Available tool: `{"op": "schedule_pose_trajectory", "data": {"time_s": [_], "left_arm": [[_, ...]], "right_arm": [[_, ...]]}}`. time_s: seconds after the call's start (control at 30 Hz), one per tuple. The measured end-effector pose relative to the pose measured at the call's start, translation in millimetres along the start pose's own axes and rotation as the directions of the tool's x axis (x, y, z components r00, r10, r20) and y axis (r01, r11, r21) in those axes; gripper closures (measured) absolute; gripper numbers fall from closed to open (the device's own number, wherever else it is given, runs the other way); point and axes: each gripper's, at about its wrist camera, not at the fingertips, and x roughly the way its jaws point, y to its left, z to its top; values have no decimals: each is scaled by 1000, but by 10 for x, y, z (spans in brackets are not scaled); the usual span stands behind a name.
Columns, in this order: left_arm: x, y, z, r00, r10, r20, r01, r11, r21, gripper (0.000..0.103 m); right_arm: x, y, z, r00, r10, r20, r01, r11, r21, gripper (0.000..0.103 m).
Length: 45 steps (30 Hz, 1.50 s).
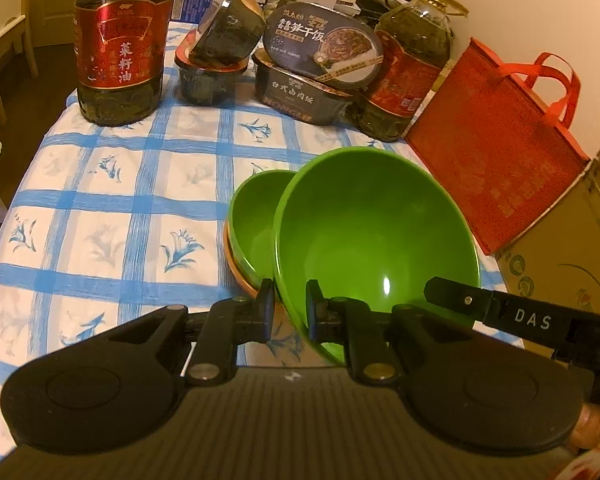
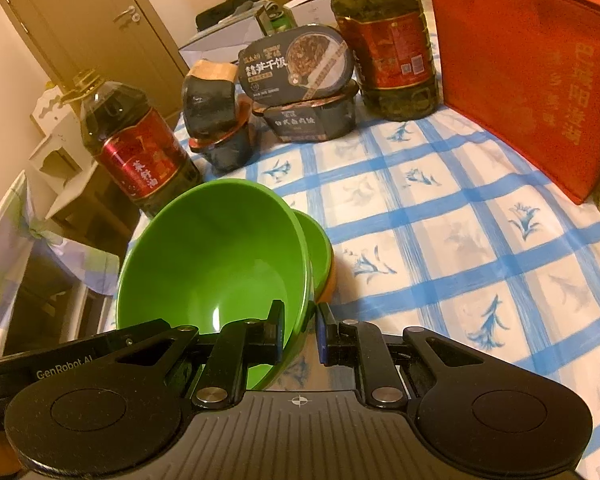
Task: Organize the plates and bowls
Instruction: 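Lower the held green bowl into the stacked bowls and open both grippers, then withdraw both open grippers from the nested green and orange bowls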
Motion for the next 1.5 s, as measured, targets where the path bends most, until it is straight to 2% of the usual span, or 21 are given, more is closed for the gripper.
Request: {"op": "schedule_pose_trajectory", "data": {"time_s": [0.47, 0.8, 1.1, 1.13, 1.17, 1.23, 1.5], "left_arm": [[485, 168, 287, 999, 39, -27, -40, 999, -28, 89], [701, 177, 286, 997, 71, -26, -71, 997, 12, 89], [761, 167, 306, 998, 62, -24, -61, 998, 28, 87], [760, 156, 300, 998, 59, -16, -59, 998, 34, 85], [751, 142, 297, 998, 67, -5, -67, 997, 43, 82], [720, 117, 296, 997, 77, 18, -78, 995, 56, 79], [496, 158, 225, 997, 41, 68, -43, 999, 22, 76]], "right_arm": [[571, 19, 355, 1000, -7, -29, 6, 999, -40, 87], [883, -93, 306, 997, -13, -75, 10, 999, -35, 87], [957, -137, 302, 998, -14, -69, 12, 1000, -25, 87], [962, -135, 306, 998, -9, -66, 7, 999, -31, 82], [960, -141, 307, 998, 1, -63, -3, 1000, -31, 67], [930, -161, 308, 999, 21, -46, -22, 1000, -19, 46], [771, -197, 236, 999, 32, -29, -32, 999, -2, 45]]}}
